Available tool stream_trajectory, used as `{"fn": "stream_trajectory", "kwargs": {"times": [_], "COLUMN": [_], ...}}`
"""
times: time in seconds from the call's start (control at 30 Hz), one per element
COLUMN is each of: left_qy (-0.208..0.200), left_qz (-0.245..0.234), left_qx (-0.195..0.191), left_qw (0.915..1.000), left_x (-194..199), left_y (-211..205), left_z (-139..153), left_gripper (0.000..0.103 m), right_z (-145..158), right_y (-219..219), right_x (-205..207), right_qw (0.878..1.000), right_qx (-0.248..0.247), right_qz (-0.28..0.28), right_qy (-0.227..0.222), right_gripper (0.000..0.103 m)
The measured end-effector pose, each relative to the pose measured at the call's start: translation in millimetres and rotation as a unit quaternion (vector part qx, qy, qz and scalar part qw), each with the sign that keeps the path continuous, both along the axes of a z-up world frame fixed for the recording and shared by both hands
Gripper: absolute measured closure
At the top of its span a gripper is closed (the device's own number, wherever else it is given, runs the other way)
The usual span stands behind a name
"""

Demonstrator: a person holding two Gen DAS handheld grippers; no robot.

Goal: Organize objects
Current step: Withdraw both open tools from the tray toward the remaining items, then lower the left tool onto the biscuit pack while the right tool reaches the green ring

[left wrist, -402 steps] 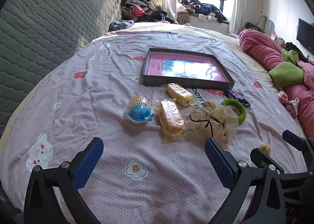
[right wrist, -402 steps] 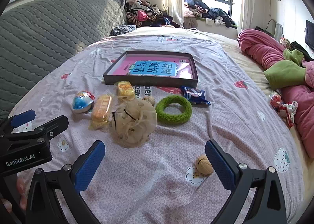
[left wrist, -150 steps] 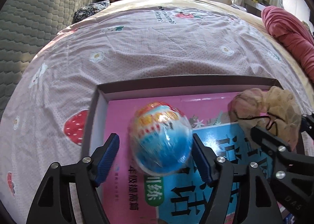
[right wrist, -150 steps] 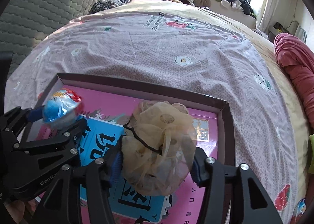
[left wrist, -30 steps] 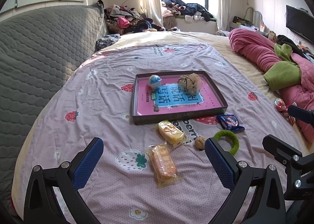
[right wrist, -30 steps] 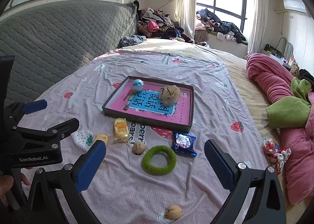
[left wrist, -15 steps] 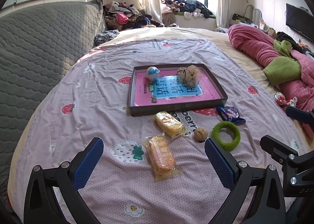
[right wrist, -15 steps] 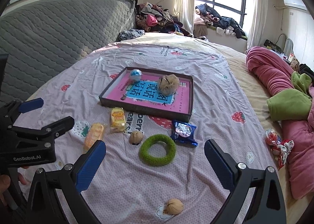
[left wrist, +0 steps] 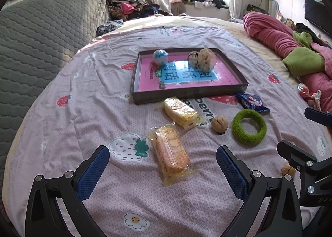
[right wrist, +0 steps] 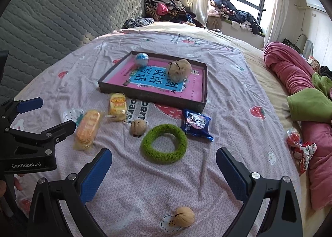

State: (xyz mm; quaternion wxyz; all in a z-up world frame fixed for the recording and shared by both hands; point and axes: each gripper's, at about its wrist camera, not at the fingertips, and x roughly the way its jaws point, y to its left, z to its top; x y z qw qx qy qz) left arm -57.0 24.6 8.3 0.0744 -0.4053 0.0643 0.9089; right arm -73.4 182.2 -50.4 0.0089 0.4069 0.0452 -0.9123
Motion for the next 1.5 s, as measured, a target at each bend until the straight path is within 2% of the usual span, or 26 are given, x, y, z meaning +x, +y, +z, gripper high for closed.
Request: {"fn": "stream_trajectory", "kwargs": {"times": [0.33,0.83,1.5], "left_qy": [-0.022,-0.034,-0.038], "left_qz": [-0.002,0.008,0.018], "left_qx": [-0.004,0.004,0.012], "left_qw": [0.9998,0.9994,0.9991], "left_x": [-10,-24,-40], "left_y": [4,2,1], "left_z": [-24,-48,-66], "left_gripper": [0.0,0.0,0.0], "right_z": [-21,-44,-71], "right_y": [-1,2,8], "right_x": [-15,-33,-56], "right_qw": [1.0,0.999,0.998], "right_qx": [-0.002,-0.012,-0.013], "right_qz": [-0.003,-0.01,-0.028], "right_qy": [-0.022,-0.034,-0.059], "right_gripper": [0.002,0.002,0.002]}}
